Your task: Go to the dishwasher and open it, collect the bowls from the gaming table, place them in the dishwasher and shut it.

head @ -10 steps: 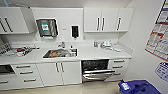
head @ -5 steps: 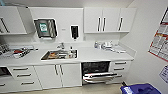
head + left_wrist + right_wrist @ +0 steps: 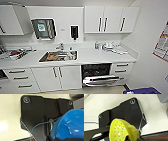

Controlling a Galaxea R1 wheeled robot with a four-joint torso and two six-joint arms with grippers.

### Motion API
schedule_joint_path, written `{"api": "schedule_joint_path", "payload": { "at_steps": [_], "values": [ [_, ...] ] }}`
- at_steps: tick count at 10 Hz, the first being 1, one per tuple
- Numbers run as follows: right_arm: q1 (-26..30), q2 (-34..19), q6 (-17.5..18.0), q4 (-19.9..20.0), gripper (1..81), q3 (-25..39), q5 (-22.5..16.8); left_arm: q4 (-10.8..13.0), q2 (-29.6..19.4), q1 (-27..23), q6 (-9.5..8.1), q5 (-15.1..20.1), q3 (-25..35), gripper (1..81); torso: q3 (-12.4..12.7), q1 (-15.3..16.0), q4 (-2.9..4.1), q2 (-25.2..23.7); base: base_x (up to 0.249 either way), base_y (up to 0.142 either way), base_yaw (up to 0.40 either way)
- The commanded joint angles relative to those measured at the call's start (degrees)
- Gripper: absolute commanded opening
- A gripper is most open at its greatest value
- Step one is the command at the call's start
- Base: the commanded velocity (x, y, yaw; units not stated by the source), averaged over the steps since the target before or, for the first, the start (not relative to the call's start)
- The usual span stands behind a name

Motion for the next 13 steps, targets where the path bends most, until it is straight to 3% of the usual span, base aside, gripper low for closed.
{"api": "schedule_joint_path", "payload": {
  "at_steps": [1, 7, 13],
  "values": [
    [1.89, -1.64, -0.10, -0.44, 1.0, 0.26, -3.12, -0.39, -0.73, -2.58, 0.12, 3.34, 0.48, 1.0, 0.00, 0.05, 0.00, 0.02, 0.138, 0.074, 0.000],
    [1.89, -1.64, -0.10, -0.44, 1.0, 0.26, -3.12, -0.39, -0.73, -2.58, 0.12, 3.34, 0.48, 1.0, 0.00, 0.05, 0.00, -0.02, 0.138, 0.073, 0.000],
    [2.06, -1.64, -0.10, -0.44, 1.0, 0.26, -3.12, -0.22, -0.73, -2.50, 0.12, 3.34, 0.48, 1.0, 0.00, 0.05, 0.00, 0.00, 0.156, 0.000, 0.000]
  ]
}}
